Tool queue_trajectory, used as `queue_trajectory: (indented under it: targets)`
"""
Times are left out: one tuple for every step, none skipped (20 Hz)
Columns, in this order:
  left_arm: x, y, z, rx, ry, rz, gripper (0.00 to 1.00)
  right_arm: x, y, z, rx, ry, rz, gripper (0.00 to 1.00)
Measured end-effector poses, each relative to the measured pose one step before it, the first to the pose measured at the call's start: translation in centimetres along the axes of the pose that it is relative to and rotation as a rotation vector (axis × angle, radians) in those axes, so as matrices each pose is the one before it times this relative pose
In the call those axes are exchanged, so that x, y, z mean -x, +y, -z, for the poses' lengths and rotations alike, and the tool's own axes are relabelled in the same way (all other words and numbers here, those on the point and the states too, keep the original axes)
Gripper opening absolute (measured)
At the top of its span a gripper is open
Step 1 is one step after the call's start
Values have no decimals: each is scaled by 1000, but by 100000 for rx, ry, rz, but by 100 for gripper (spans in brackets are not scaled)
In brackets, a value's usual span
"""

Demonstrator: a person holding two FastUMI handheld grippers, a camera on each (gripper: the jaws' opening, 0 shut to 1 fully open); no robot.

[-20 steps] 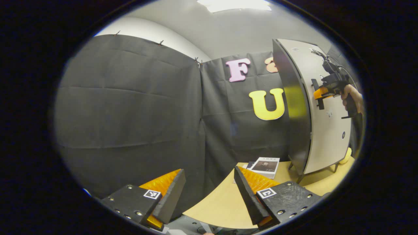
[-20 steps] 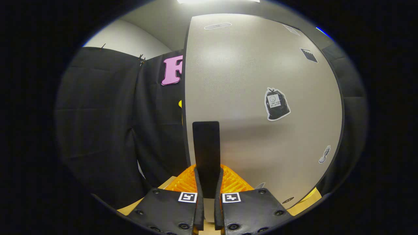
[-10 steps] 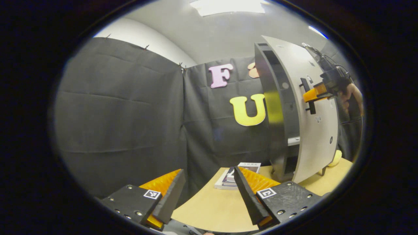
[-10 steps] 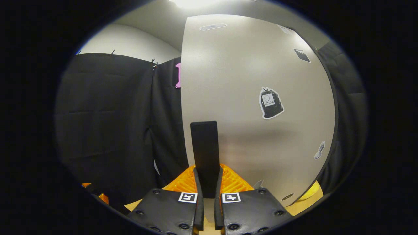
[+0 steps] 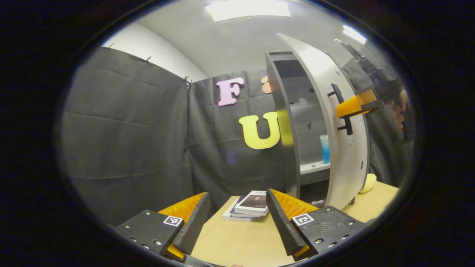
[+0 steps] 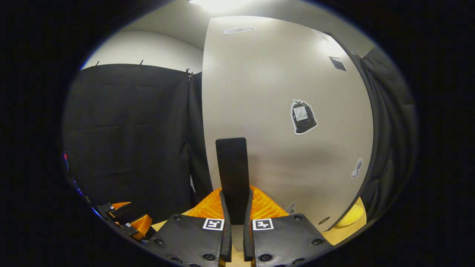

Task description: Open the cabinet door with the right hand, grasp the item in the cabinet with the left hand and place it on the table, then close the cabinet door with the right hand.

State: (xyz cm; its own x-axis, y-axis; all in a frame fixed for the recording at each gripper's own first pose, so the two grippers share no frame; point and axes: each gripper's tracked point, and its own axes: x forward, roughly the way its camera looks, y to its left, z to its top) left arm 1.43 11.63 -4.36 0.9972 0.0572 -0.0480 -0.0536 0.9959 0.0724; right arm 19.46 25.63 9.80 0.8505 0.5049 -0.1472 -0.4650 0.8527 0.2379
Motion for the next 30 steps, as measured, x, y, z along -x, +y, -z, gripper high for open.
queue_trajectory:
  targets:
    - [-173,-879,-184,160,-107,1042,91,41,-179,-36,124,243,-1255,14]
    - [-270,-857,31,357,-170,1034,91,3,-108,119,301,101,-1217,14]
    - [-255,-893,-255,451,-209,1047,91,-3,-136,13,216,214,-1092,14]
    - [-197,-944,-97,488,-148,1215,91,130,-149,134,219,-107,-894,14]
    - [-242,-1018,-161,424,-186,1296,91,232,-137,10,350,127,-884,14]
    - [-195,-983,-126,319,-127,1410,91,309,-47,-2,198,125,-798,14]
    - [-236,-970,-65,280,-184,1378,91,403,-120,16,-111,171,-930,14]
    - [-283,-1026,-243,289,-221,1292,91,262,-61,45,-274,115,-1328,14]
    - [-232,-934,-80,489,-232,1252,91,157,-134,82,-598,15,-1363,14]
    - [-258,-1092,-161,662,-130,1337,91,12,-175,-19,-624,121,-992,14]
    - [-235,-1067,-106,756,-72,1444,91,-5,-197,15,-84,255,-497,14]
    - [-188,-1028,-183,646,-155,1333,91,-5,-144,93,765,85,-71,14]
    - [-77,-978,-162,634,-238,1298,91,230,-43,-64,1201,101,39,14]
    - [25,-862,-96,521,41,1262,91,273,30,6,462,123,-124,13]
    - [-154,-877,-15,391,53,1104,91,118,-181,93,-192,306,-410,14]
    - [-171,-915,-52,210,116,958,91,185,-234,-1,-680,65,-386,14]
    - [-175,-767,-88,86,142,886,91,285,-232,15,-419,-166,-159,14]
    - [-131,-812,58,119,72,721,91,415,-149,-72,-58,-571,-10,14]
    - [-176,-775,-65,234,42,937,92,314,-82,-19,-29,-973,-60,14]
    - [-281,-789,67,272,204,1002,91,274,-54,-47,-266,-1251,-141,14]
    - [-283,-863,15,122,244,1042,91,295,-114,23,-620,-928,-46,14]
    - [-232,-793,-218,40,81,1071,91,255,-115,-54,-361,-545,154,14]
    - [-158,-808,-307,-4,-293,966,91,303,-130,-74,366,-409,341,13]
    - [-131,-842,-472,-57,-622,876,91,175,-151,-28,519,-217,386,13]
    - [-78,-607,-284,-137,-658,613,91,152,-229,30,190,-169,347,13]
    - [-187,-605,-360,-207,-606,455,91,221,-252,-22,-251,-52,435,13]
    - [-153,-469,-269,-160,-577,217,91,182,-137,17,-489,-185,408,13]
    - [6,-430,-267,-66,-532,80,91,263,-243,-21,-300,-80,412,13]
    - [-50,-387,-329,-37,-288,15,91,253,-320,-69,-138,-142,666,13]
    - [3,-401,107,-35,20,-189,91,206,-275,-22,75,-158,833,13]
